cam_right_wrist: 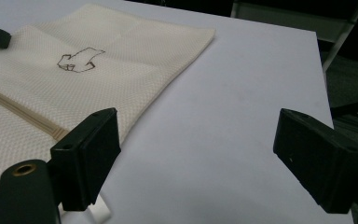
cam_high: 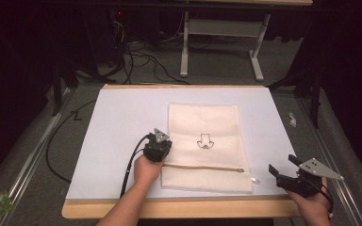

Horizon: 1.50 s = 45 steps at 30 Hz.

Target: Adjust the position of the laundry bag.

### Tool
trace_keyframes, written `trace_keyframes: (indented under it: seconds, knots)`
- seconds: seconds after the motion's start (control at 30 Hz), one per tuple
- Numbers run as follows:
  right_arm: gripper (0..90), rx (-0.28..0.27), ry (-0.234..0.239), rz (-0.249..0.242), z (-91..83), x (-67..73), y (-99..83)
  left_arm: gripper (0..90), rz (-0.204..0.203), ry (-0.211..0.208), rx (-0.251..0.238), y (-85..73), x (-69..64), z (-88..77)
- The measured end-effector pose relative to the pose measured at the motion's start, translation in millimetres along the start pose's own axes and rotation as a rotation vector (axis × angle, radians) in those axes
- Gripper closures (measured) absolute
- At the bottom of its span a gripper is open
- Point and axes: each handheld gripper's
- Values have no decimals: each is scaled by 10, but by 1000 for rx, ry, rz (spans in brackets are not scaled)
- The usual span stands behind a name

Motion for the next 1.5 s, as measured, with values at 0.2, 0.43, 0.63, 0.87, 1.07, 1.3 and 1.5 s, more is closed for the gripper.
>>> trace_keyframes:
  seconds: [0.2,0.43,0.63,0.87,1.07,1.3,1.5]
  knots:
    - [147,-6,4,2,-4,-1,6,881,-15,45,-7,-27,130,-63]
    - [159,-6,48,13,61,11,31,878,-53,86,-18,-71,298,-136]
    - [170,19,78,20,119,81,71,831,-54,96,-32,-70,323,-202]
    - [183,24,100,28,164,161,112,536,-62,21,-89,-55,375,-364]
    - [404,12,141,11,289,253,200,442,-64,-41,-103,-124,368,-512]
    - [551,94,213,54,664,382,298,396,-101,-55,-133,-277,411,-729]
    - [566,188,283,32,967,591,307,394,-95,-38,-132,-369,403,-838]
Point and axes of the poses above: each handheld gripper's, and its own axes: z roughly forward along the jaws, y roughly out of its top, x roughly to its left, and after that the axes turned 10 degrees about -z, right-handed
